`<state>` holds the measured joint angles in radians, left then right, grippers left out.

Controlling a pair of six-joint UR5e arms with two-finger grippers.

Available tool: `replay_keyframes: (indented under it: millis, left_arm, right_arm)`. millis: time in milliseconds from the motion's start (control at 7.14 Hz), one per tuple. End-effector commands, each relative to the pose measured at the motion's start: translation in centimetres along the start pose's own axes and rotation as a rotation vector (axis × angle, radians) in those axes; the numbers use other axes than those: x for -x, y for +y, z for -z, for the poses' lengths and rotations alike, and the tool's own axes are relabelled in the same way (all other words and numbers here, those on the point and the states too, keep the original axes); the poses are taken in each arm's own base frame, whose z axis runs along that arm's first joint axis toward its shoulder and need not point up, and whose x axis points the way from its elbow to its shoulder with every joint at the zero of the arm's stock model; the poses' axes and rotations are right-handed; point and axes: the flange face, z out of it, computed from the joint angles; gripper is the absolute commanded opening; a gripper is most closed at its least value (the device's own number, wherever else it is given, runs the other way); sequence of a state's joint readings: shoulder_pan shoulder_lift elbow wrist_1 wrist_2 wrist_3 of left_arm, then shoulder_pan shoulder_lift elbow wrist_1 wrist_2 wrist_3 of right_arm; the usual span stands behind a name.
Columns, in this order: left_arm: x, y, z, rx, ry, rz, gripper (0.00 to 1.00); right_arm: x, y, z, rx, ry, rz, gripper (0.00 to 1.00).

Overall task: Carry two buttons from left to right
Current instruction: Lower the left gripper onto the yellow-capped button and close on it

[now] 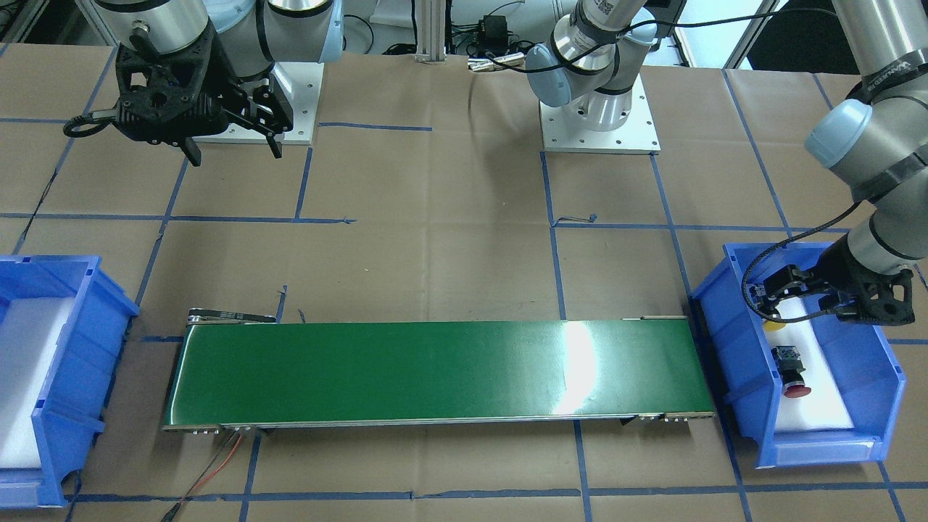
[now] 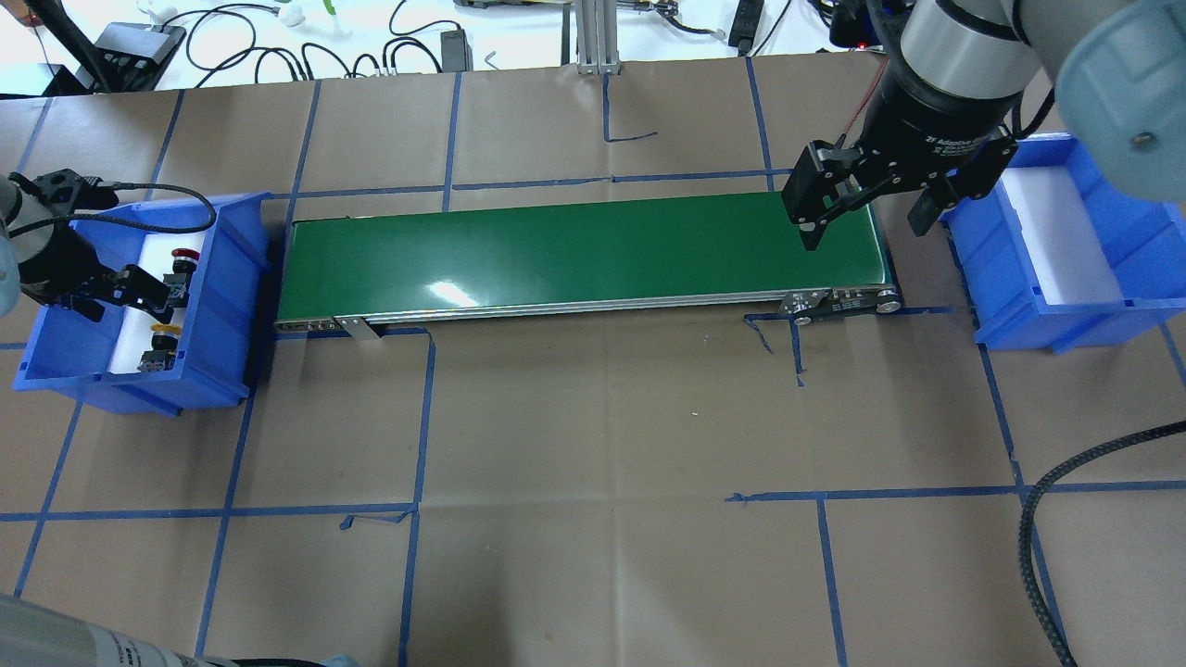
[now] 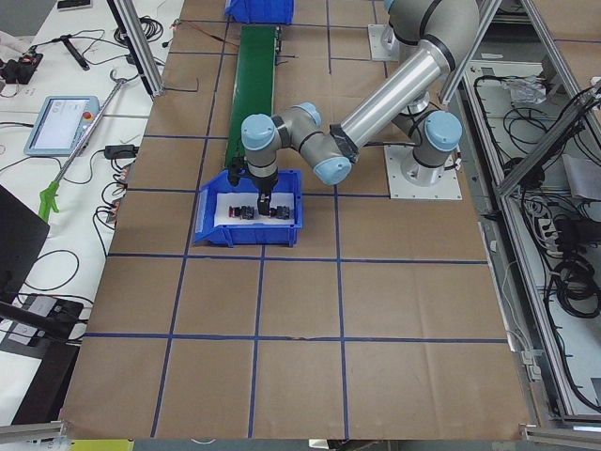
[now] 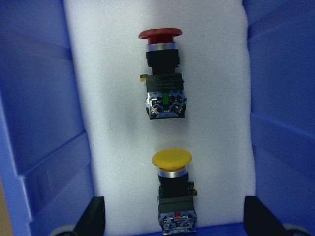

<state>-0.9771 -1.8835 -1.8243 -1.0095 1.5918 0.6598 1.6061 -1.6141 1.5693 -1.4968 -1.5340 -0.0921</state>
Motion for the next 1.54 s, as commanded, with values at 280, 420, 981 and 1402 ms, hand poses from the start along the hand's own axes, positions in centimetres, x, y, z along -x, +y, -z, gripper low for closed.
replay_keyframes:
  millis: [280, 420, 981, 1402]
  left_arm:
    - [0.0, 0.0, -4.9, 0.000, 0.002, 0.005, 0.99]
    - [0.0, 0.0, -4.9, 0.002, 0.001, 0.005, 0.99]
    - [0.0, 0.1, -4.7, 0.011, 0.002, 0.006, 0.22]
    - [0.6, -0.5, -0.7, 0.004, -0.008, 0.006, 0.00]
  right_arm:
    - [0.0, -0.1, -0.1, 0.003, 0.000, -0.002, 1.00]
    - [0.0, -0.1, -0.3, 0.008, -0.001, 0.000, 1.00]
    - [0.0, -0.1, -0.2, 0.006, 0.001, 0.000, 1.00]
    - [0.0, -0.2, -0.4, 0.011, 0.000, 0.000, 1.00]
